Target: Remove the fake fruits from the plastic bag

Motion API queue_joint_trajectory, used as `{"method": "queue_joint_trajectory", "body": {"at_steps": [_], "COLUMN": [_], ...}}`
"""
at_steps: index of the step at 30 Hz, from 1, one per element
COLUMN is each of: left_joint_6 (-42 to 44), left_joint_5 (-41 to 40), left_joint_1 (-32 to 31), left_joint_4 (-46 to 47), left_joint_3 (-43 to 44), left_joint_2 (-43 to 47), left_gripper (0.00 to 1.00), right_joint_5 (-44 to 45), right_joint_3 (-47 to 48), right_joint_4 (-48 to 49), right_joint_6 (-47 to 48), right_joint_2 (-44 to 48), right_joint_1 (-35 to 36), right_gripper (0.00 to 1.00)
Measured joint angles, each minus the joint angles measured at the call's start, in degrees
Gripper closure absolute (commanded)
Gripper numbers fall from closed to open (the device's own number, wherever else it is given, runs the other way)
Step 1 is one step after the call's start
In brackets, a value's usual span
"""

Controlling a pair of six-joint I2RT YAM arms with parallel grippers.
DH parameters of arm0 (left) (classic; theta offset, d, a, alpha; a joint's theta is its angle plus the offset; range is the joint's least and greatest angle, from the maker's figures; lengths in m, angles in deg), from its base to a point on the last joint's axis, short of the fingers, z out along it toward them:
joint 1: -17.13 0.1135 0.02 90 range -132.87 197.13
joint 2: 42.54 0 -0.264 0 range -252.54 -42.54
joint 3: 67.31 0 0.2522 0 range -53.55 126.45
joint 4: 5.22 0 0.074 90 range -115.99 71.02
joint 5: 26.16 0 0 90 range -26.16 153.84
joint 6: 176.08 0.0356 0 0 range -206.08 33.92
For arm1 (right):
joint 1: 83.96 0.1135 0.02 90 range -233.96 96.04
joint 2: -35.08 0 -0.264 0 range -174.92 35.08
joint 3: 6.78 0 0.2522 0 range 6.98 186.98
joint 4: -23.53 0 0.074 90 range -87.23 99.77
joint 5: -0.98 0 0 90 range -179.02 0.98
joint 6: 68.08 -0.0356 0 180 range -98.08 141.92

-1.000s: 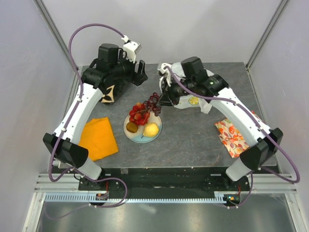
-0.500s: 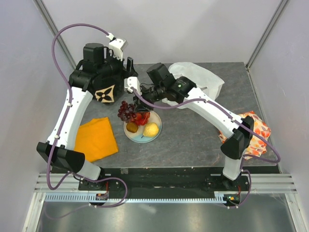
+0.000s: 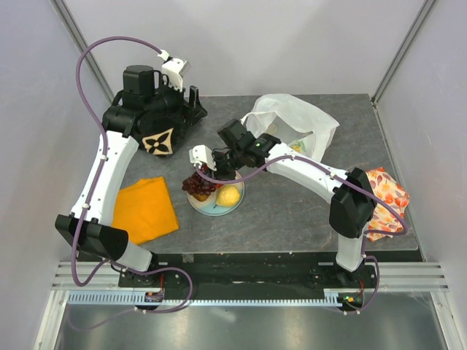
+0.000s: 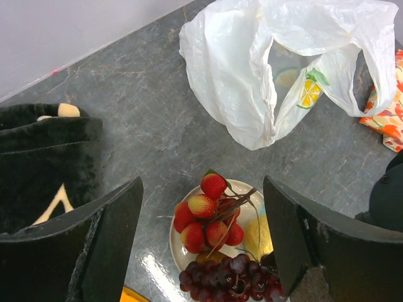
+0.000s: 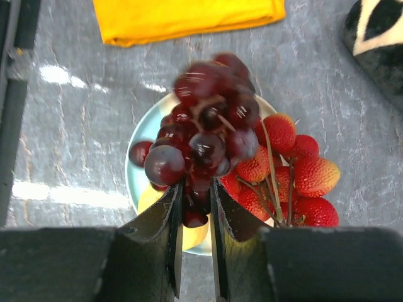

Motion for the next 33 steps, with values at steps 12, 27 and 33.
{"method": "queue_joint_trajectory", "body": {"at_steps": [12,27,33], "left_joint_6": [-0.2,-1.6,-2.2], "left_joint_5": [1.4,3.0,4.0], "left_joint_1": [0.3,0.4,0.4], "left_joint_4": [0.0,0.1,0.5], "left_joint_3": [-0.1,0.7,1.9], "left_joint_2": [-0.2,-4.0,-5.5], "left_gripper": [0.16,0.17,0.17], "right_joint_5": [1.3,3.0,4.4], "right_joint_3": [-4.8,-5.4,-5.4], "right_joint_4": [2.4,3.0,4.4], "right_joint_6": [3.6,3.5,2.8], "right_joint_2": [0.1,0.1,0.2], "right_joint_1": [0.0,0.1,0.1], "right_gripper": [0.74,0.57,0.37]}}
